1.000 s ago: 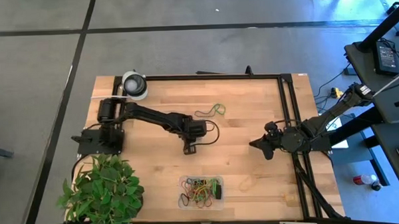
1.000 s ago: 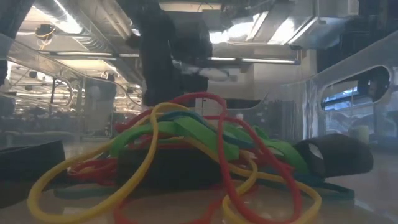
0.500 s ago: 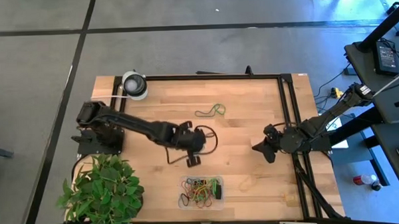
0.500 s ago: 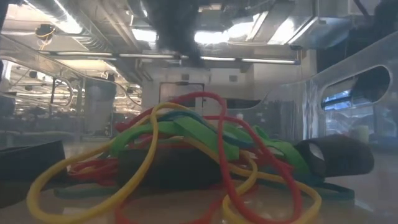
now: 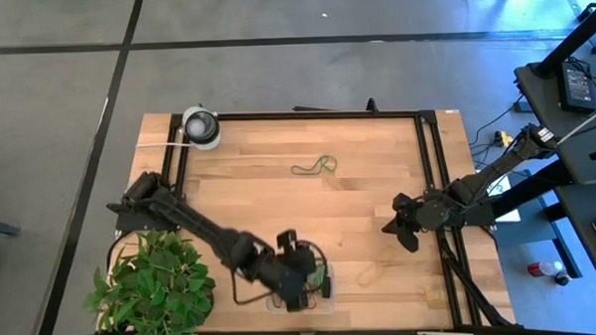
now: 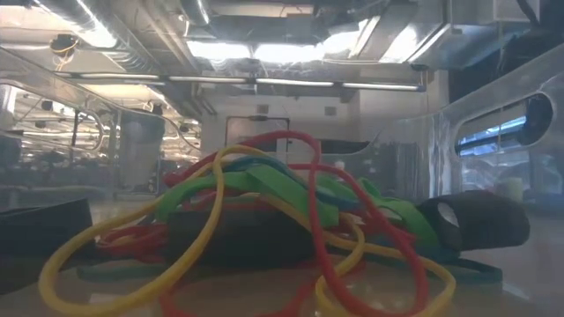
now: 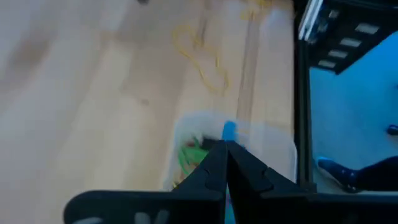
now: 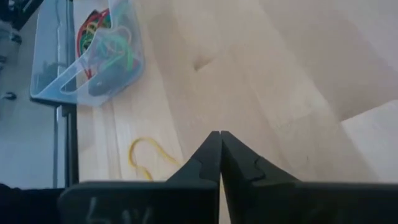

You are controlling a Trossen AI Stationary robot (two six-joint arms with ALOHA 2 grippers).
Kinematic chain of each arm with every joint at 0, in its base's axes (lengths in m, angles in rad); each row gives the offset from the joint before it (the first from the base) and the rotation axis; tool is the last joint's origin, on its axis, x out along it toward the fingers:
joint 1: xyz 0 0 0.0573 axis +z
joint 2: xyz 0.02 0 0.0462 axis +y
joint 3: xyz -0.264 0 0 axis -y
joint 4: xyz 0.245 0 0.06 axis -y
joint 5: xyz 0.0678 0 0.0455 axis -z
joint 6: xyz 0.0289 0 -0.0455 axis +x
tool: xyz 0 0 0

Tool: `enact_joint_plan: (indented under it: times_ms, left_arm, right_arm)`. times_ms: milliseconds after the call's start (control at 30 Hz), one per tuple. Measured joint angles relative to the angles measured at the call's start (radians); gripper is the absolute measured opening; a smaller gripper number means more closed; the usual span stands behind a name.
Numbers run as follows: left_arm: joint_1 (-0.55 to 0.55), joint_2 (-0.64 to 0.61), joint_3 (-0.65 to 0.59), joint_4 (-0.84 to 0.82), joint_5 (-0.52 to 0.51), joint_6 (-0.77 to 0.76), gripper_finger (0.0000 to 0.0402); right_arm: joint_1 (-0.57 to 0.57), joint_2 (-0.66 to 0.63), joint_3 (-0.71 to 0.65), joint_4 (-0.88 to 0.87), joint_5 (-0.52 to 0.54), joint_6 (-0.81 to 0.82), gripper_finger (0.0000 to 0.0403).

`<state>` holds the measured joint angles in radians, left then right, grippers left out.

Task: Pick and place rubber bands into bin
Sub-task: Put the blue rubber band into the transparent bin

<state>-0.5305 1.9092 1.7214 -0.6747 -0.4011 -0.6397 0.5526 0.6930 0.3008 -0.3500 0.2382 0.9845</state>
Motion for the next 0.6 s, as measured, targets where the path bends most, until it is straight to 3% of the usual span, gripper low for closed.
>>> enact_joint_plan:
  times_ms: [200,367,467,600]
  left_arm:
    - [-0.052,0.106,-0.001,-0.025,0.019,-0.171,0.0001]
    - [-0.054,0.176,-0.003,-0.147,0.111,-0.358,0.0004]
    - [-0.05,0.183,-0.003,-0.196,0.175,-0.415,0.0019]
    - [-0.044,0.18,-0.003,-0.209,0.15,-0.423,0.0057]
  right_arm:
    - [0.001,0.0,0.0,-0.005,-0.07,0.002,0.0008]
    - [0.0,0.0,0.0,-0.017,-0.09,0.001,0.0008]
    - [0.0,0.0,0.0,-0.016,-0.09,-0.007,0.0008]
    - [0.0,0.0,0.0,-0.007,-0.096,-0.142,0.0021]
